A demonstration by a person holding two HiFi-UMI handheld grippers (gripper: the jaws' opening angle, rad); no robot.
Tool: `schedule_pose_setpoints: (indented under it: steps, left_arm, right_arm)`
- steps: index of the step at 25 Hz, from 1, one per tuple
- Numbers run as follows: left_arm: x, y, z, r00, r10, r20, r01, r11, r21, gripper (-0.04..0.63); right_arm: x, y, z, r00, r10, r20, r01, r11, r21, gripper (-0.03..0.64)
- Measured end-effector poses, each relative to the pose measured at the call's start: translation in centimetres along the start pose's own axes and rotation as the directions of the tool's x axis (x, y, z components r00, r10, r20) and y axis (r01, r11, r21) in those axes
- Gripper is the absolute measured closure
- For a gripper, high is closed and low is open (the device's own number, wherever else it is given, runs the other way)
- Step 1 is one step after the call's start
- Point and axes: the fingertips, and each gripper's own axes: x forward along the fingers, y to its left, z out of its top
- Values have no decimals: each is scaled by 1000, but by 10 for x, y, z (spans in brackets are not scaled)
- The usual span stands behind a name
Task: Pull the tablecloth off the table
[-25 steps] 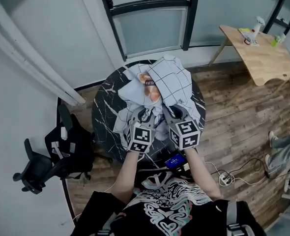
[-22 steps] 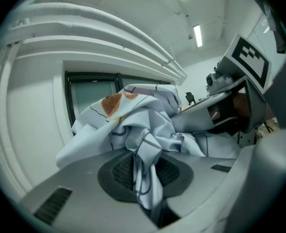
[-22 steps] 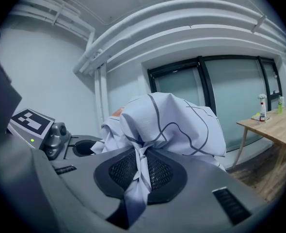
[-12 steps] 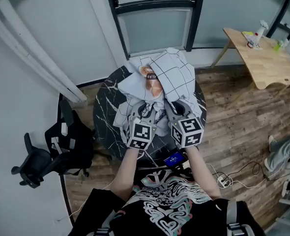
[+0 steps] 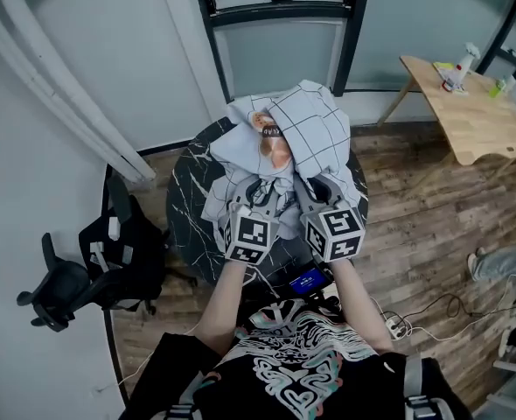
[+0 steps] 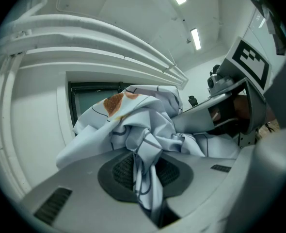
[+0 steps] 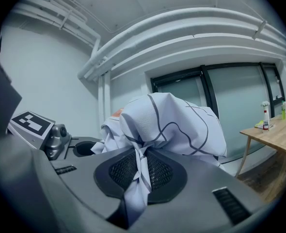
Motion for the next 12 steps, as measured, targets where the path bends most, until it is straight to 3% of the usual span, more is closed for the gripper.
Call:
schedule_pose_setpoints:
  steps: [12]
  left_arm:
    - [-1, 4, 3, 1000, 21, 23, -21, 1000, 18, 523]
  right_arm:
    - [1, 1, 4, 1000, 2, 31, -2, 1000, -12, 568]
